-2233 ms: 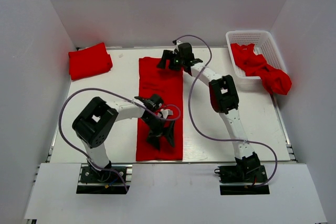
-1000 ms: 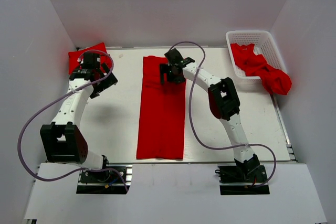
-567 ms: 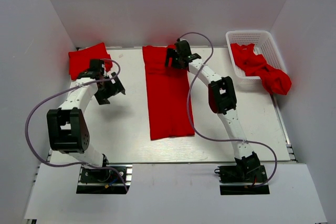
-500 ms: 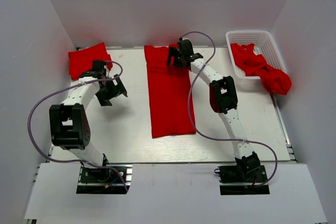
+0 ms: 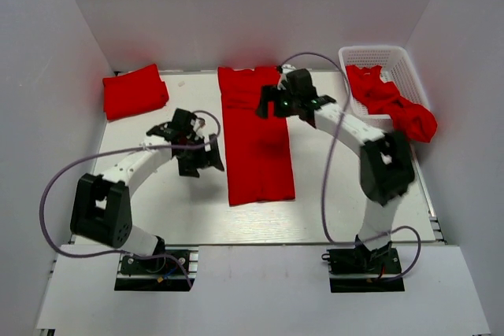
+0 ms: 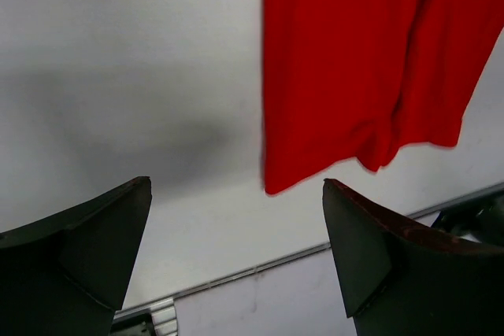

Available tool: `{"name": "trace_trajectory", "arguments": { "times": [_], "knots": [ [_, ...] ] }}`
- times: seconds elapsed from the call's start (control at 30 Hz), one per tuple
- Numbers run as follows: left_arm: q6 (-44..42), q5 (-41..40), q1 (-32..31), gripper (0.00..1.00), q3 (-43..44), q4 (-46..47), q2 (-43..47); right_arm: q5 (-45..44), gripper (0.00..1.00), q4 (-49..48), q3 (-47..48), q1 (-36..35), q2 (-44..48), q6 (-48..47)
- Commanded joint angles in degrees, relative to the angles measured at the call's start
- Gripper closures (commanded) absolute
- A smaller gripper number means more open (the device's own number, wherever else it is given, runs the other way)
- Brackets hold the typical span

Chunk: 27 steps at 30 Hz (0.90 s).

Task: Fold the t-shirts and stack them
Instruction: Grab the bottom of the folded rectangular tshirt with both arms

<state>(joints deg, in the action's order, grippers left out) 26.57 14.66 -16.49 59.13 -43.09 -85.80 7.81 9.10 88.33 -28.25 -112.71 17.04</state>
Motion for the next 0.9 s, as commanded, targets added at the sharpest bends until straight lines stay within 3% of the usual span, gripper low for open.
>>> {"name": "trace_trajectory", "arguments": {
  "times": [0.0, 0.2, 0.37, 0.6, 0.87],
  "knots": [
    [2.7, -1.8, -3.7, 0.00, -5.5, -0.5, 6.9, 1.2, 0.10, -3.1, -13.9, -0.3, 13.9, -1.1],
    [6.9, -1.7, -11.7, 0.00, -13.1, 3.0, 12.8, 1.0, 0.10, 4.3, -32.8, -1.0, 29.4, 5.8],
    [9.1, -3.5, -18.8, 0.00, -13.8, 6.1, 11.0, 2.1, 0.10, 10.8, -43.3, -1.6, 37.0, 9.4],
    [7.3, -4.5, -22.1, 0.00, -12.6, 10.9, 4.7, 6.1, 0.10, 10.5, -47.7, -2.4, 36.0, 11.2],
    [7.3, -6.0, -22.6, 0.16, -15.5, 15.6, 1.8, 7.7, 0.14, 11.7, -47.6, -2.2, 31.0, 9.9]
  ]
}}
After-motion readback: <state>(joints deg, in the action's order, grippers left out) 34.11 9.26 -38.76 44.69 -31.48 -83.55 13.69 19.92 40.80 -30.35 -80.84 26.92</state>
